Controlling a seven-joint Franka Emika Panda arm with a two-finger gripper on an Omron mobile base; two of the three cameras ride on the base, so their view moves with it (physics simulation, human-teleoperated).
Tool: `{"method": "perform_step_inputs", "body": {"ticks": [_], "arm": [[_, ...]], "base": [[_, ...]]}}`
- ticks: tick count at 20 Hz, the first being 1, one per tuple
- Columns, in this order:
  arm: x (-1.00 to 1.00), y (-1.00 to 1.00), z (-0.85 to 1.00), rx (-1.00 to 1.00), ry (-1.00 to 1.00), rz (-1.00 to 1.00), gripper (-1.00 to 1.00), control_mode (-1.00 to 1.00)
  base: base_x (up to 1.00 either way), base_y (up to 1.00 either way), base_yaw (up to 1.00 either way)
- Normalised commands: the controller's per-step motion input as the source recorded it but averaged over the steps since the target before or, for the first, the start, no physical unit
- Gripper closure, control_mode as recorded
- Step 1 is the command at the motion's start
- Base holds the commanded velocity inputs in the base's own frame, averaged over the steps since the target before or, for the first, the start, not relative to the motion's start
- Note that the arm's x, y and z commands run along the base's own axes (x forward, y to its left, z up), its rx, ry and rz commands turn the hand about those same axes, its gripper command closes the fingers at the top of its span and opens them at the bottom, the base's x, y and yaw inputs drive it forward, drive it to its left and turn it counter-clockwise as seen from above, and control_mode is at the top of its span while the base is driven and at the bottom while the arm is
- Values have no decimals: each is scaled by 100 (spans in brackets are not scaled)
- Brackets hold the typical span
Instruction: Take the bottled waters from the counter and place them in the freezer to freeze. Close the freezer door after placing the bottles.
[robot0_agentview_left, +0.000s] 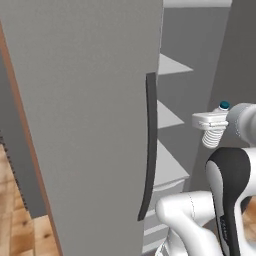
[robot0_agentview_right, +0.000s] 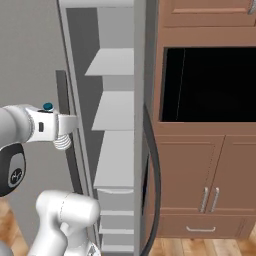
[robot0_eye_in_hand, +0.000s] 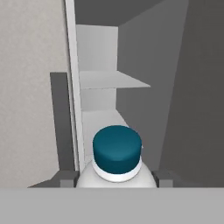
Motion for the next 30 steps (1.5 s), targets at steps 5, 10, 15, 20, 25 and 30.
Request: {"method": "perform_step_inputs", "body": {"ticks": [5,10,15,20,25,30], "arm": [[0,0,0,0,0,0,100,100],[0,0,0,0,0,0,100,100],[0,0,0,0,0,0,100,100],[0,0,0,0,0,0,100,100],[0,0,0,0,0,0,100,100],[0,0,0,0,0,0,100,100]], "base": [[0,-51,3],[2,-29,3],[5,-22,4],[6,-23,6],[25,-24,10],[19,-11,13]]}}
